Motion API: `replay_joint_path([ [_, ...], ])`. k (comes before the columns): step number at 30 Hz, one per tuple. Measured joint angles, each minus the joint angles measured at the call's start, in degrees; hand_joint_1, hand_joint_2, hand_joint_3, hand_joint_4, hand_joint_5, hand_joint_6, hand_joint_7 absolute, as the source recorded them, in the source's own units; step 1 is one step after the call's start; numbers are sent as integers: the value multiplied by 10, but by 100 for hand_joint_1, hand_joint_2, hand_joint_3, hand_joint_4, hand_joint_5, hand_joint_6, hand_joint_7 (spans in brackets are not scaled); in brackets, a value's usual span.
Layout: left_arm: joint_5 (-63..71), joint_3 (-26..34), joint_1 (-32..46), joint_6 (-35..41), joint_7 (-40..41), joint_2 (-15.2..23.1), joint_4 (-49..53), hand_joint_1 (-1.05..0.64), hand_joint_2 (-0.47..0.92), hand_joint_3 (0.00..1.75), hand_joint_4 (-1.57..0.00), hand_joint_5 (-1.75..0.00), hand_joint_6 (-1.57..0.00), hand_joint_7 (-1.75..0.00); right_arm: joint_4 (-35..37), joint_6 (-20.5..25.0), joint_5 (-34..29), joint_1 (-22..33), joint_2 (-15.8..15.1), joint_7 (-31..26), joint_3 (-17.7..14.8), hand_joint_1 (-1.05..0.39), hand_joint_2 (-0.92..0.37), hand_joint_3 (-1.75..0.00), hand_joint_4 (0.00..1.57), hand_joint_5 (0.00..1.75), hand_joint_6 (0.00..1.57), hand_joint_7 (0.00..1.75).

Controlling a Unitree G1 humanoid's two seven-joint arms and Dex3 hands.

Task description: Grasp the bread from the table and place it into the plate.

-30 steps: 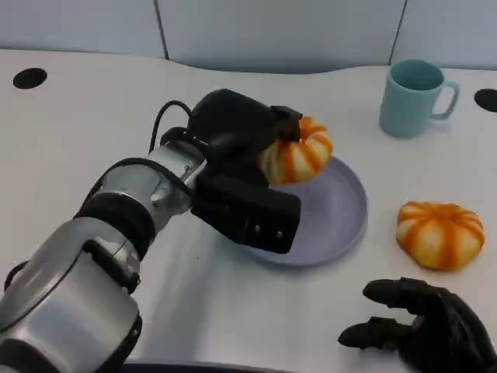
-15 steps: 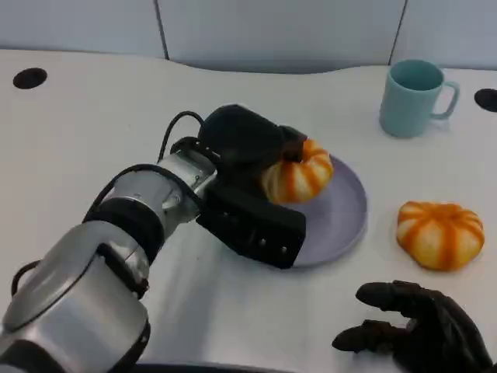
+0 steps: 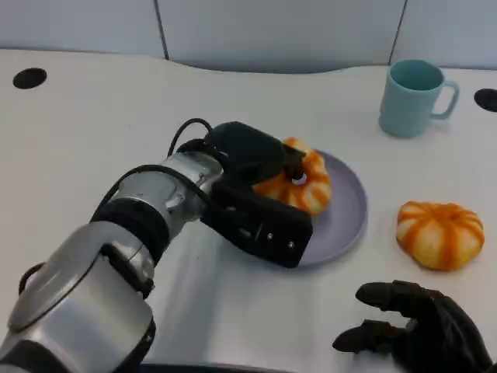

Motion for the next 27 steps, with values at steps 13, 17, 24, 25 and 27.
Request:
replay_joint_path([
  [13,-9,12,0,10,-38,-1,0,-74,92,6,-21,-59,-44,-17,1,2,0,0,0,2,-1,-70,-92,-18,118,35,125,0],
  [17,-16,17,0,10,-41,-1,-1,-72,92,4,-15,-103,-40,-71,1,2,0,-1,0,2,-1,-70,-92,-19,118,36,125,0],
  [24,-20,26,0,8,-40,-1,-7,-72,92,4,-7,-158,-15,-144,2,2,0,-1,0,1,-1,-69,-92,-20,118,36,126,1],
  [25,-20,26,0,8,-39,-1,-8,-72,92,4,-6,-158,-15,-144,1,2,0,-1,0,1,-1,-69,-92,-20,118,36,125,0],
  [27,-20,26,0,8,-38,0,-8,-71,92,4,-7,-151,-16,-142,1,2,0,-1,0,1,-1,-69,-92,-20,117,36,126,1],
])
